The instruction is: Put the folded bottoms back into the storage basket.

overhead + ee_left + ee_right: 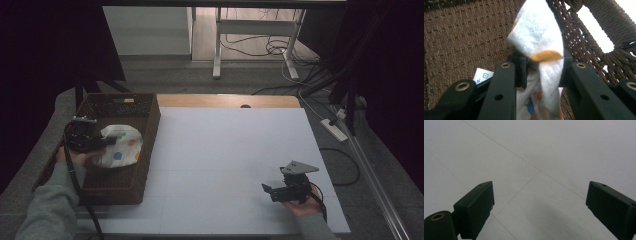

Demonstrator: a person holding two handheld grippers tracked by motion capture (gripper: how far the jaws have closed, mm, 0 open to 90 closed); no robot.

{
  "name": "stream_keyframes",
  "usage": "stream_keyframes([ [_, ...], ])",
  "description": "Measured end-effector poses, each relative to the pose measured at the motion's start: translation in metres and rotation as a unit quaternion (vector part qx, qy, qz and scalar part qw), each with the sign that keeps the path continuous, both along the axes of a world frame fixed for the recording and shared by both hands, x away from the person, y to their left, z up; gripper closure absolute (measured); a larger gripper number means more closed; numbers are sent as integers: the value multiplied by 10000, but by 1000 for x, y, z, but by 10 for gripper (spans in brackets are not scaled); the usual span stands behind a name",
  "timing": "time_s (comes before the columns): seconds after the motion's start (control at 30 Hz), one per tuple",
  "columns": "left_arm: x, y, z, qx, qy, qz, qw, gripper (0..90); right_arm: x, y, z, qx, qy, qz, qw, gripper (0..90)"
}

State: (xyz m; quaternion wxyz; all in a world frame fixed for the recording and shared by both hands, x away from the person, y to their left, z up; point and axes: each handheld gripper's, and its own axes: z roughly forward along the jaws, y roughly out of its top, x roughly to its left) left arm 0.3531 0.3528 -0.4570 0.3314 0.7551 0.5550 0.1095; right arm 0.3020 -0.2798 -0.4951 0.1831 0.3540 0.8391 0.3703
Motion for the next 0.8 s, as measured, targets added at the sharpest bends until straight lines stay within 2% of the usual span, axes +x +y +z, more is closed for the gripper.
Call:
stream_keyframes([
  [0.2,0,0,1,65,-31,-23,10000,655,0,0,0,6,-2,-2,10000,81],
  [0.23,0,-1,1,106,-54,-26,9999,624,0,0,0,4,-3,-2,10000,81],
  [0.37,-2,-1,5,275,-169,161,9993,375,0,0,0,2,-2,6,10000,81],
  [0.47,-5,0,9,274,-293,261,9989,317,0,0,0,-11,-3,5,10000,81],
  [0.63,-13,0,14,225,-439,243,9985,311,0,0,0,-10,-3,-1,10000,81],
  [0.8,-20,1,17,67,-502,226,9985,311,0,0,0,-15,-1,-4,10000,81],
])
